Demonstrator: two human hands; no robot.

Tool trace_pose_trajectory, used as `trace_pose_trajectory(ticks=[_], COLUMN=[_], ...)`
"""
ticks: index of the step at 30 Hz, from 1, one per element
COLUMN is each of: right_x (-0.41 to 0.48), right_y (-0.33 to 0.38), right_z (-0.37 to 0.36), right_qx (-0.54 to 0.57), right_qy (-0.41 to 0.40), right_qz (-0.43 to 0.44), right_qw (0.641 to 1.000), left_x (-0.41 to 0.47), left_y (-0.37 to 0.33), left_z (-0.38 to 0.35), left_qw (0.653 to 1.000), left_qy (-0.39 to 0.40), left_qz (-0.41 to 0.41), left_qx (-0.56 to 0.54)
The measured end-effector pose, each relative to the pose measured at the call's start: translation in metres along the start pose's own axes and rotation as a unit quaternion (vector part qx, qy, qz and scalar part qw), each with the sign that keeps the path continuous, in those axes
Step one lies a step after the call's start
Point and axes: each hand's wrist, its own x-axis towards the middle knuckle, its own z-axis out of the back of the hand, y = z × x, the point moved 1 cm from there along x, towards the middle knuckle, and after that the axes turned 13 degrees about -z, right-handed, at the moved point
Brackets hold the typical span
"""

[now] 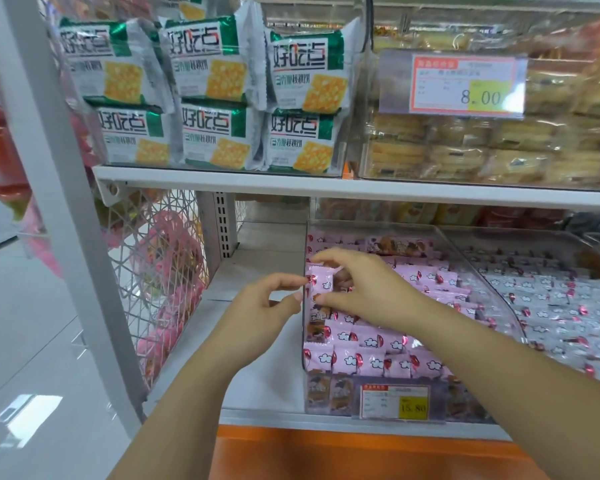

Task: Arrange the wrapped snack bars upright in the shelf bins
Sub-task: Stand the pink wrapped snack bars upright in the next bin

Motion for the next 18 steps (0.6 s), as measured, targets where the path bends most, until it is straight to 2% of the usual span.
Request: trace_pose_trajectory(ticks=[2,4,7,9,11,13,14,16,18], right_x=[0.0,0.0,0.005,0.007,0.007,0.004,0.001,0.001,0.011], right_y=[-0.002,-0.007,-0.023,-0.029,-0.029,-0.027,-0.026,-0.031,-0.052], right_z=[0.002,-0.001,-0.014,-0.02,-0.02,-0.013,-0.008,0.008,0.022], right_qx=[0.032,-0.005,-0.129,-0.171,-0.177,-0.114,-0.049,0.043,-0.043], right_qy=[-0.028,-0.03,0.031,0.069,0.101,0.123,0.11,0.011,-0.095], right_qz=[0.025,0.061,0.056,0.037,0.01,-0.005,-0.022,-0.067,-0.091], right_qw=[0.999,0.998,0.99,0.982,0.979,0.986,0.993,0.997,0.99], left_x=[0.001,0.002,0.003,0.003,0.002,0.002,0.002,0.002,0.002], left_y=[0.002,0.002,0.001,0.0,-0.001,-0.001,-0.001,0.0,-0.001], left_z=[0.0,-0.001,-0.004,-0.005,-0.006,-0.007,-0.007,-0.007,-0.008], left_qw=[1.0,1.0,1.0,1.0,1.0,1.0,1.0,1.0,1.0], left_qy=[0.002,0.009,0.008,0.007,0.007,0.006,0.005,0.002,-0.002], left_qz=[0.001,-0.002,-0.002,-0.001,-0.001,-0.001,0.0,0.005,0.007], left_qx=[0.0,0.003,-0.004,-0.004,0.005,0.008,0.01,0.015,0.015])
